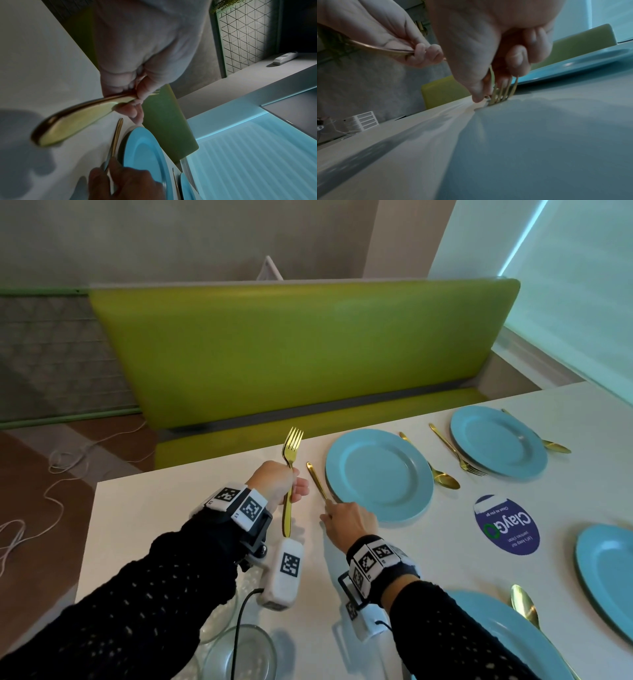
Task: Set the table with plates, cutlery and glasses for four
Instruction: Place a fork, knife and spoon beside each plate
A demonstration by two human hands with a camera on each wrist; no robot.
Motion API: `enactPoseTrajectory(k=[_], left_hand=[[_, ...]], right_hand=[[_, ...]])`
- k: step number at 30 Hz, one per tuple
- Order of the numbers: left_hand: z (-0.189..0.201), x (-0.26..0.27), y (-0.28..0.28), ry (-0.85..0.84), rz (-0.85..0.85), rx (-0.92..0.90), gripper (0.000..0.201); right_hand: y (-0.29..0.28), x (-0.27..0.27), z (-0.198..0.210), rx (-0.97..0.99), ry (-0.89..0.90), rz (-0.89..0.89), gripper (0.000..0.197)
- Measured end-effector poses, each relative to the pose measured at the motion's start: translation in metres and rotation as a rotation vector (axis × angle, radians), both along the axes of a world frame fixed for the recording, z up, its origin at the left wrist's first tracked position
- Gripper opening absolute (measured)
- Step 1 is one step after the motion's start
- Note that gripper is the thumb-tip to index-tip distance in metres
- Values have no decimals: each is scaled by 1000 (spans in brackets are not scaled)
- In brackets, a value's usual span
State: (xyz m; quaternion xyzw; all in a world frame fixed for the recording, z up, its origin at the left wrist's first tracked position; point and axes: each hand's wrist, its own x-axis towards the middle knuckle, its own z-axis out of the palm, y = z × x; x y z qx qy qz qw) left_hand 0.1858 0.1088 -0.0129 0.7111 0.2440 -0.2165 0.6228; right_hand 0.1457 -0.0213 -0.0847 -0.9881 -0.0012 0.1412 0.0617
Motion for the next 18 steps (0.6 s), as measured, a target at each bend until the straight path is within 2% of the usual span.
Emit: enactPoseTrajectory(k=[6, 18], left_hand=[[0, 4, 6, -7, 2, 11, 13], [-5, 13, 11, 5, 24, 30, 23]], right_hand=[[7, 21, 3, -32, 21, -25, 37], [8, 33, 3, -64, 21, -38, 39]])
